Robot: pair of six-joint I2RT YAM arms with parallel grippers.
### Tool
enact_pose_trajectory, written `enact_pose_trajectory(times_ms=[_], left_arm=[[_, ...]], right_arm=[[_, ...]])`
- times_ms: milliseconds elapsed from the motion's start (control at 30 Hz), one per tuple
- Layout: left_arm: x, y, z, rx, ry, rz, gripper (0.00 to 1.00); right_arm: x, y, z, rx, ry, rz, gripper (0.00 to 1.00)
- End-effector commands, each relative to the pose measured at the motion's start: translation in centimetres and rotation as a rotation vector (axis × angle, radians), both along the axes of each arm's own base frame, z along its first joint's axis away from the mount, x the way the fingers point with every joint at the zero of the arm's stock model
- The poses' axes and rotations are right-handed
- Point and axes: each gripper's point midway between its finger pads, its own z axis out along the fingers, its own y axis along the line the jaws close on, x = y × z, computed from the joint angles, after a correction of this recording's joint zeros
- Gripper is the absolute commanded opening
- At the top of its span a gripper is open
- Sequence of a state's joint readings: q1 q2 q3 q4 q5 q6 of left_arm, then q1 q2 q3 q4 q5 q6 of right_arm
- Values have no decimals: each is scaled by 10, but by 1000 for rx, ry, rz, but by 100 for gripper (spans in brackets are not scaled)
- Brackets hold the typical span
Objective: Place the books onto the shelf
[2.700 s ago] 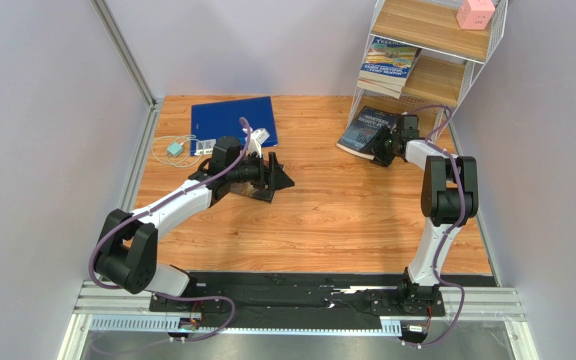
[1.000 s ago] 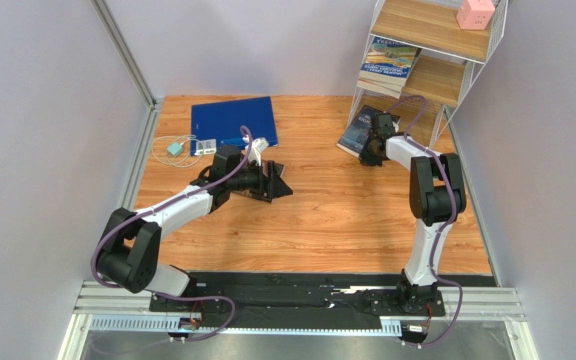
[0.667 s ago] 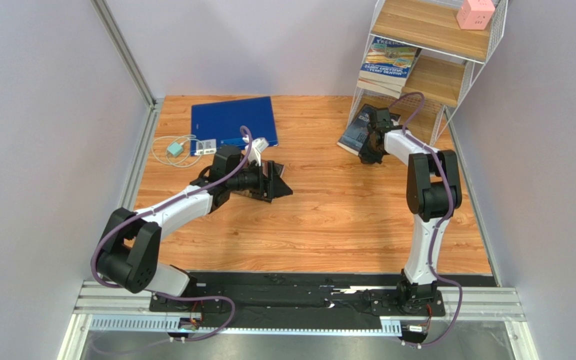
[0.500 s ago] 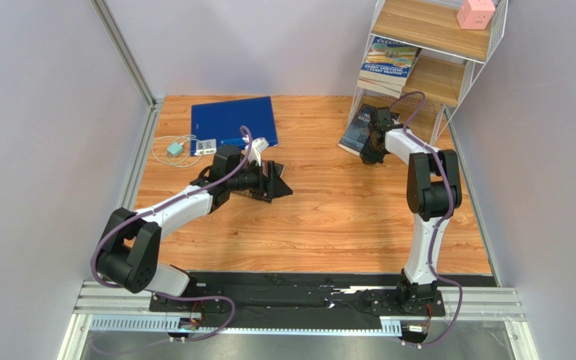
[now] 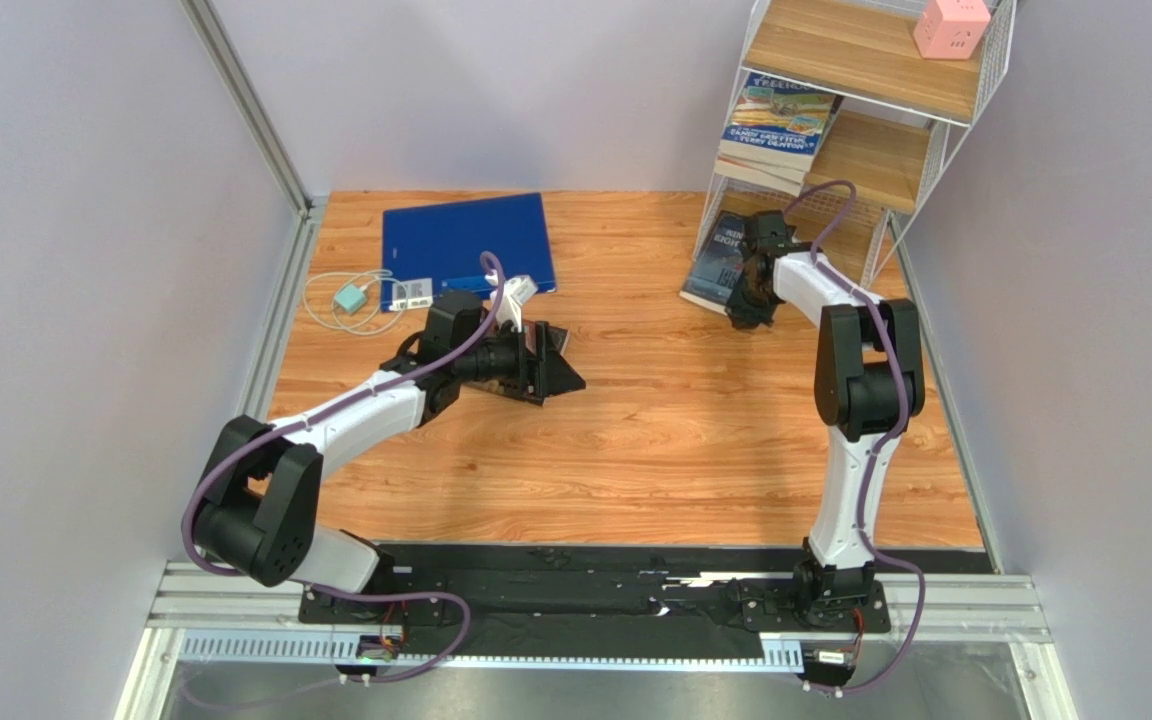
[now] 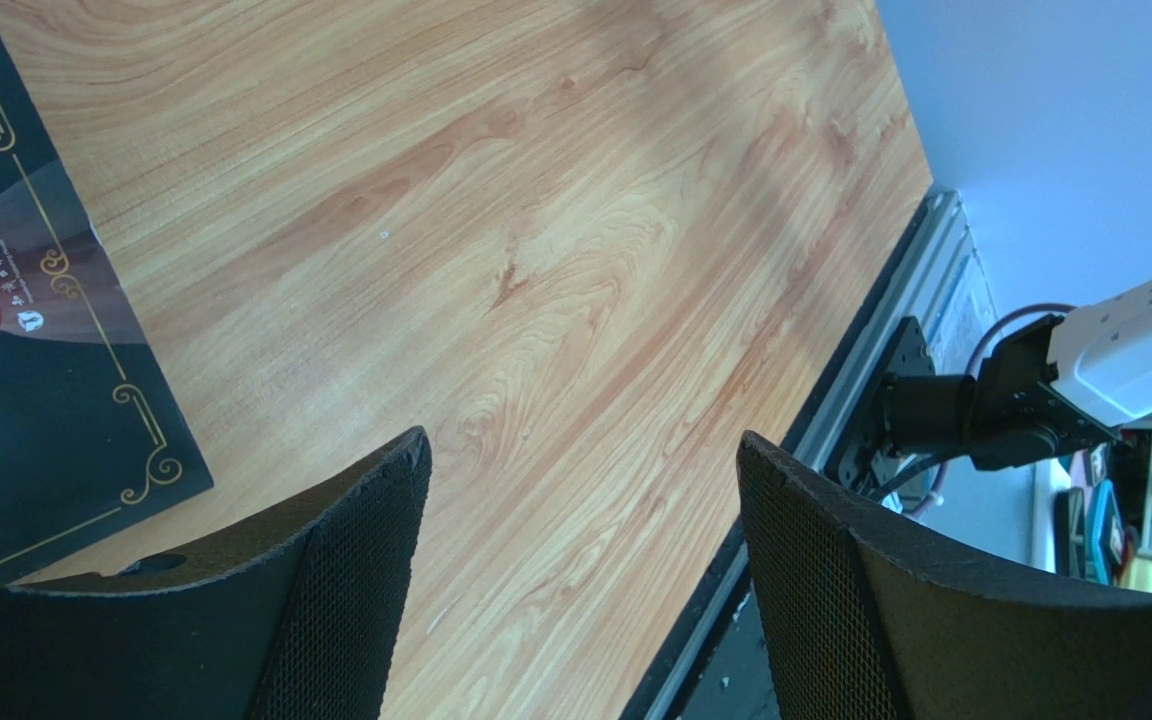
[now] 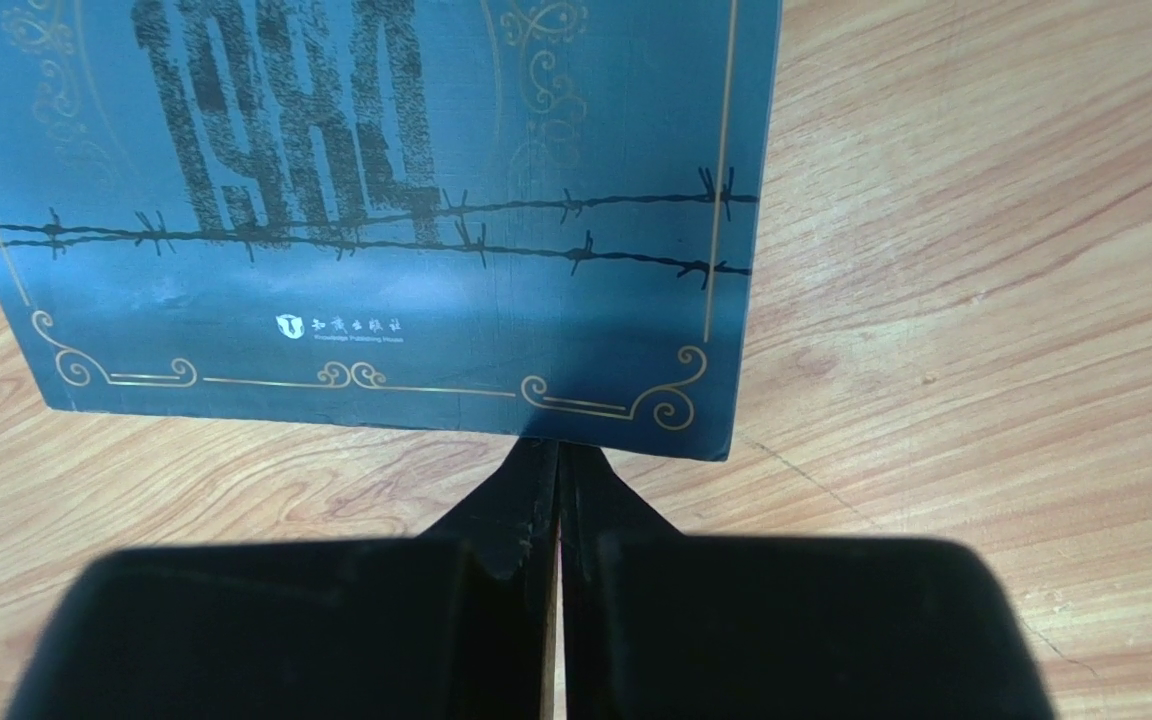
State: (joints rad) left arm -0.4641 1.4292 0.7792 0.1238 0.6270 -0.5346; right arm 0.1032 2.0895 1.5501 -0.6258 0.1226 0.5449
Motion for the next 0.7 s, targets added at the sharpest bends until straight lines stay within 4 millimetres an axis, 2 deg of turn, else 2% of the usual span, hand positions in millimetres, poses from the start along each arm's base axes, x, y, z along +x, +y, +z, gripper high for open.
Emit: enact_pose_trajectory(times_ms=[0,133,433,567,600,667], left_arm=[[1,-3,5,-15,-37,-15,80],[1,-3,4,-13,-38,-15,80],[-1,-3,2,-12,-30,-18,79],[-1,-2,-1,-7,-26,-18,79],[-1,-2,-1,-9,-26,-15,79],[-1,-3,-2,-13,-20,-19,79]], right_arm=[[39,-17,35,-23,-138,-44,0],[42,-20,47,-36,-167,-47,0],[44,-20,50,-44,-170,-31,0],[34,-10,61,-36,-190,4,0],[32,-5,69,-29,-207,17,0],[23,2,64,-18,-200,33,0]])
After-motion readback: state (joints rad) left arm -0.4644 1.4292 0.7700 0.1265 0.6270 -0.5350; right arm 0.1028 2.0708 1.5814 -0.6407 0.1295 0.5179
